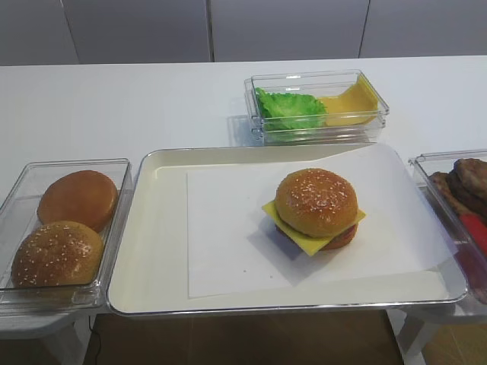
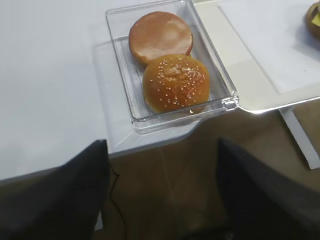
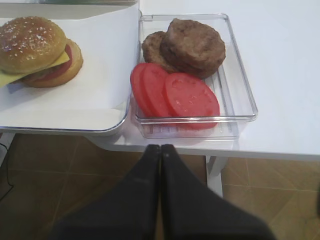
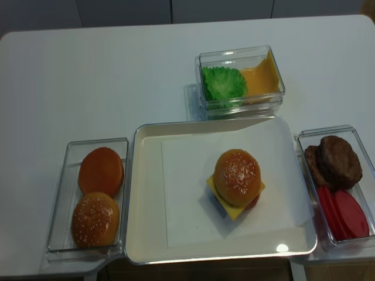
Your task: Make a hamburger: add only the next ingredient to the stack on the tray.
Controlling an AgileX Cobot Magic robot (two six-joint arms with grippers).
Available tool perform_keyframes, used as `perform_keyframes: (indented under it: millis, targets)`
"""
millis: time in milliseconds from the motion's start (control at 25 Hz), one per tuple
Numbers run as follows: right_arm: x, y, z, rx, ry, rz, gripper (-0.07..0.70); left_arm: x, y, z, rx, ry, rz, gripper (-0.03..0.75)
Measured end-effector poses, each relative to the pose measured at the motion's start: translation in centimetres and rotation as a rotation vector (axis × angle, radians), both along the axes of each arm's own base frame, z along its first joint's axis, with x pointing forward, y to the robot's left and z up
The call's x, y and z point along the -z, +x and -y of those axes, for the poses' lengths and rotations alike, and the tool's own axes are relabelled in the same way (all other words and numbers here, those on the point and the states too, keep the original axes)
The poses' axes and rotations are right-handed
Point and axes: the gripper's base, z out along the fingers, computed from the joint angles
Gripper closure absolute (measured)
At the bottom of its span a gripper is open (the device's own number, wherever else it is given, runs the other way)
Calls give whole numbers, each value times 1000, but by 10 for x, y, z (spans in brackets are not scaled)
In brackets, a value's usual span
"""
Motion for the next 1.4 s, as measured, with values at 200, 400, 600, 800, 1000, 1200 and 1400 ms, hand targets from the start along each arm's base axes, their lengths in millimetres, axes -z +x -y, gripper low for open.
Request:
perform_keyframes:
  millis: [200,400,600,800,1000,1200,1400]
  targets:
    - [0,0,0,0,0,0,636,4,-15,-2,18,14,73,218]
    - [0,0,0,0,0,0,636,20,-21,-1,47,11,86,218]
    - [0,0,0,0,0,0,636,33,-23,1,61,-5,80,218]
    - [0,0,0,0,0,0,636,41,-17,2,60,-6,68,220]
    - [0,0,0,0,0,0,636,49,-12,2,49,-16,53,242]
    - [0,0,0,0,0,0,636,51,-8,-1,8,-7,63,247]
    - [0,0,0,0,0,0,636,53,-6,-1,1,-7,64,249]
